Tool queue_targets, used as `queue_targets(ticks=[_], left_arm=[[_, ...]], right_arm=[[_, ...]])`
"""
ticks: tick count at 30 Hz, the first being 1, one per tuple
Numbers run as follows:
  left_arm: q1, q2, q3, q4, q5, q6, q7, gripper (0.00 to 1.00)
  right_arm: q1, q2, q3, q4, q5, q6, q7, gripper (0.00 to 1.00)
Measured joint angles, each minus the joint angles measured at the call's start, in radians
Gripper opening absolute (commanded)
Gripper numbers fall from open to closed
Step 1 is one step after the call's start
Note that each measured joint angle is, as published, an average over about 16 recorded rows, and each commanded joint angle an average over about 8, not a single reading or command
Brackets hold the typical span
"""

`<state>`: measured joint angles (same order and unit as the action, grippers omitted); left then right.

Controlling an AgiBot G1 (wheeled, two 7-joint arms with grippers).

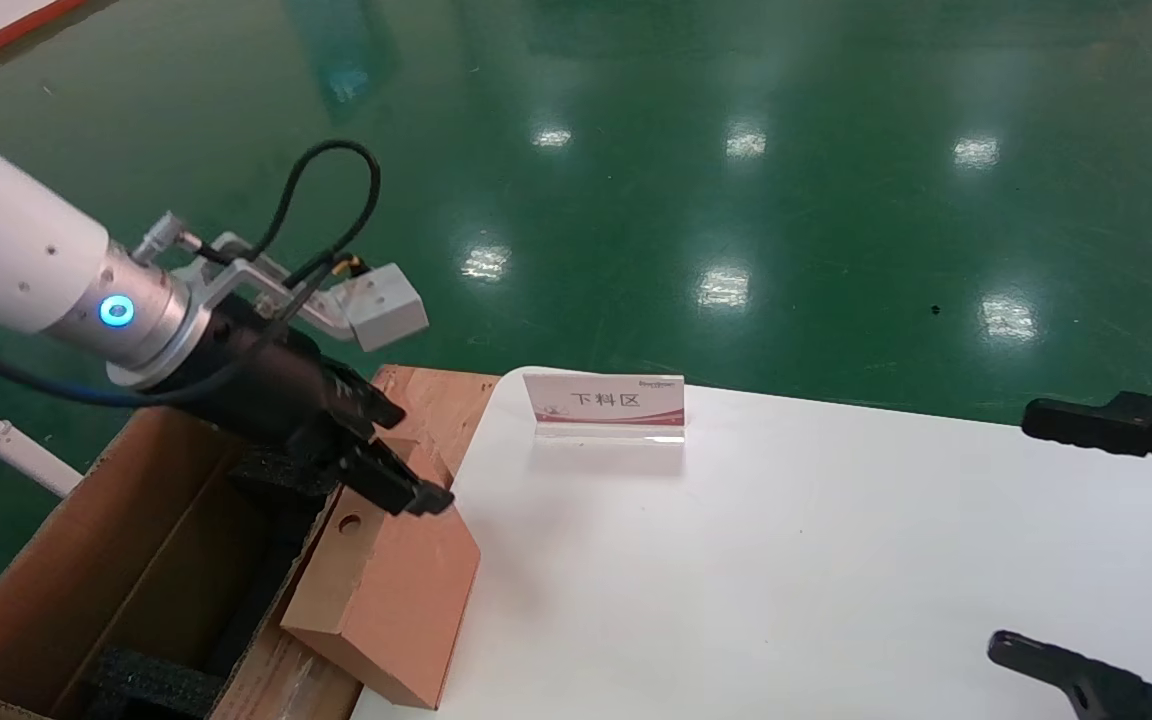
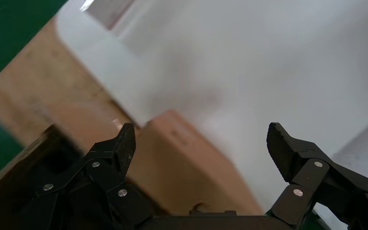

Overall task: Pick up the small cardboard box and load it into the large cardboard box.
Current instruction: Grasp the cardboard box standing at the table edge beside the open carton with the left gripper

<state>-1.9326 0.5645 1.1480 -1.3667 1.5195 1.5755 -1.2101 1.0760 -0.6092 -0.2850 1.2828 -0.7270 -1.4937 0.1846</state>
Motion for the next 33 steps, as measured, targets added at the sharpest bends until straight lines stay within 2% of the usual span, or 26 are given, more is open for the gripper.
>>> queue_targets(ticks=[7,16,33], left_arm=[[-0.103,0.031,0.154,0.002,0.023,0.003,-0.113,1.0],[-0.216,0.06,0.361,0.002,-0.005,0.004,-0.236,1.0],[-0.358,0.143,0.706,-0.001,-0.173,-0.007,-0.368,1.0]], right_arm=[[0.0,0.0,0.0,0.0,0.0,0.0,0.0,1.0],[0.0,0.0,-0.001,0.0,0.001,0.0,-0.001,1.0],[0.0,0.001,-0.002,0.0,0.002,0.001,-0.001,1.0]])
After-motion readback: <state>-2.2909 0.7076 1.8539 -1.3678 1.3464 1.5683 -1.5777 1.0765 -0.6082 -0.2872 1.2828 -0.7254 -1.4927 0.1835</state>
